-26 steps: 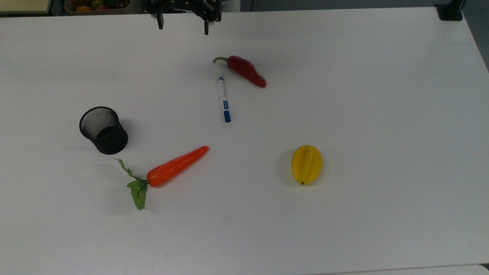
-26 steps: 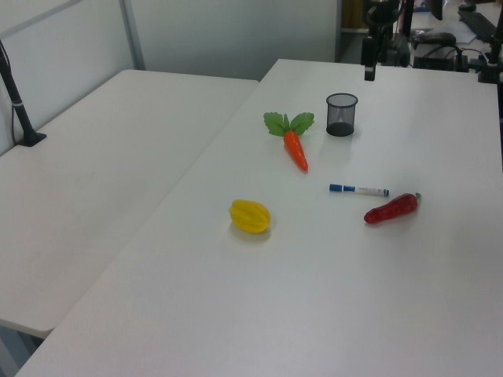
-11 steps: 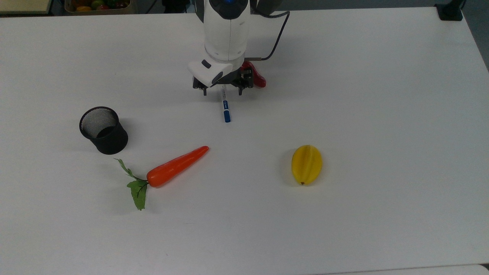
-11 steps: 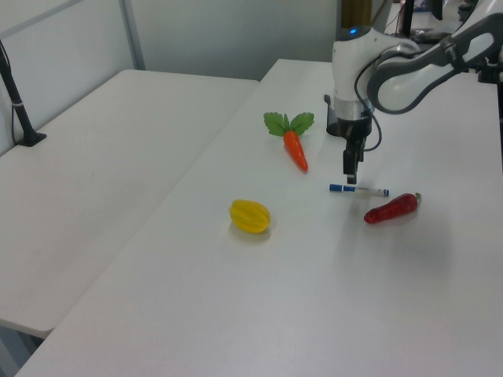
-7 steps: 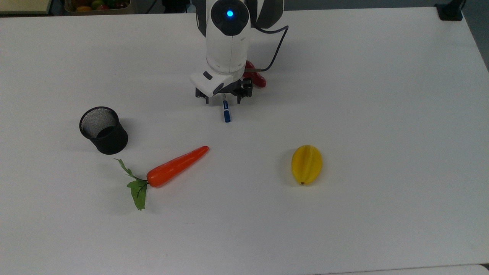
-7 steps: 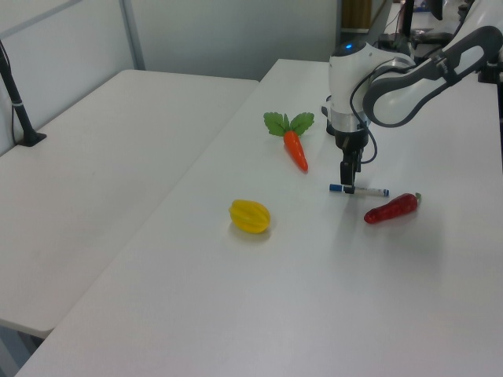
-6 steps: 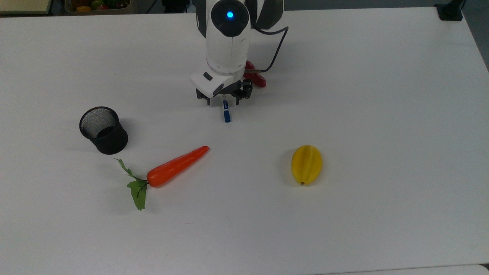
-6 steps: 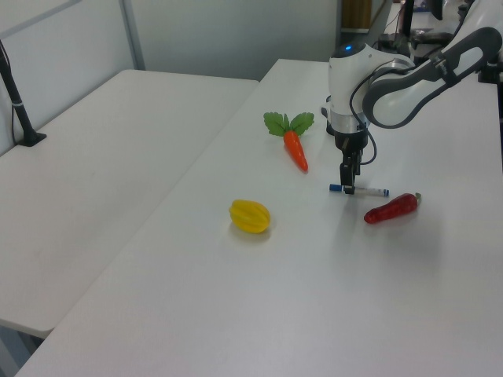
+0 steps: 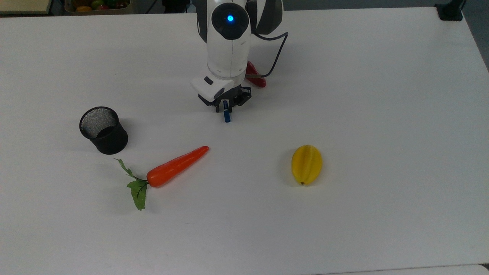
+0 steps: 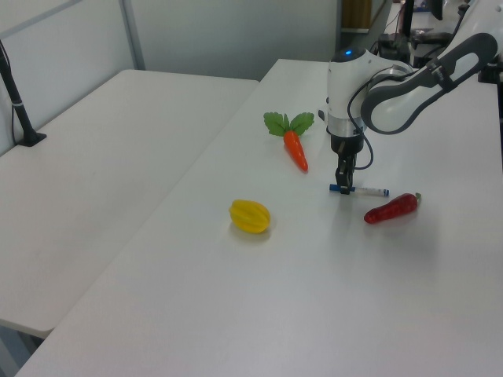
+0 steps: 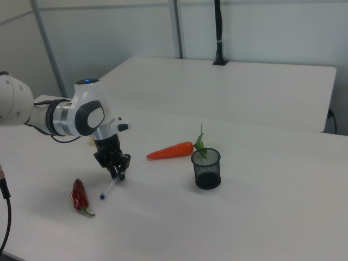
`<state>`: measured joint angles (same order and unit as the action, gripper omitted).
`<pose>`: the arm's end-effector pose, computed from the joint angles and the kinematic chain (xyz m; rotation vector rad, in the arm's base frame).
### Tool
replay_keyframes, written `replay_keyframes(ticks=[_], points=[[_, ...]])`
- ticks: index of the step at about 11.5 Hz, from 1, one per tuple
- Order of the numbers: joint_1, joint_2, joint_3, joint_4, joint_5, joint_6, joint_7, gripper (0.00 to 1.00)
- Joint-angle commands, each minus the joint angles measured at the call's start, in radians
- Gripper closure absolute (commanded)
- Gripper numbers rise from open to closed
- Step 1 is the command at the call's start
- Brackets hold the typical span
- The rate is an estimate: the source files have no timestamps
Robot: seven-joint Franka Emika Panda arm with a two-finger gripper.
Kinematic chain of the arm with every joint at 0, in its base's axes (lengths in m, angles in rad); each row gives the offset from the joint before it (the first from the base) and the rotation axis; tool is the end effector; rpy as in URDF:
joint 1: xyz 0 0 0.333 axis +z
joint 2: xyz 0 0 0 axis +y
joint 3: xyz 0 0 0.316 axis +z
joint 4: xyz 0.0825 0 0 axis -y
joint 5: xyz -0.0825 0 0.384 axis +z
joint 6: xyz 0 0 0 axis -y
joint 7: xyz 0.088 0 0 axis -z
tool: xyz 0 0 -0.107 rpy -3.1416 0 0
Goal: Place marker
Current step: 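Close the gripper on the marker near its blue cap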
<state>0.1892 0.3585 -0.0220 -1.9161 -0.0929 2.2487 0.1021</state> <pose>0.6112 0.1012 0.3053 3.0534 0.1920 -0.0231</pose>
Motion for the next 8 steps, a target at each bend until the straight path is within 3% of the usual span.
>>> replay_keyframes(ticks=[1, 3, 7, 8], points=[[0.009, 0.002, -0.004, 0.003, -0.016, 0.019, 0.024, 0.81], [0.009, -0.001, -0.004, 0.003, -0.016, 0.015, 0.028, 0.87], [0.007, -0.041, -0.004, 0.018, -0.014, -0.011, 0.036, 0.88], [0.007, -0.049, -0.004, 0.063, -0.014, -0.093, 0.036, 0.88]])
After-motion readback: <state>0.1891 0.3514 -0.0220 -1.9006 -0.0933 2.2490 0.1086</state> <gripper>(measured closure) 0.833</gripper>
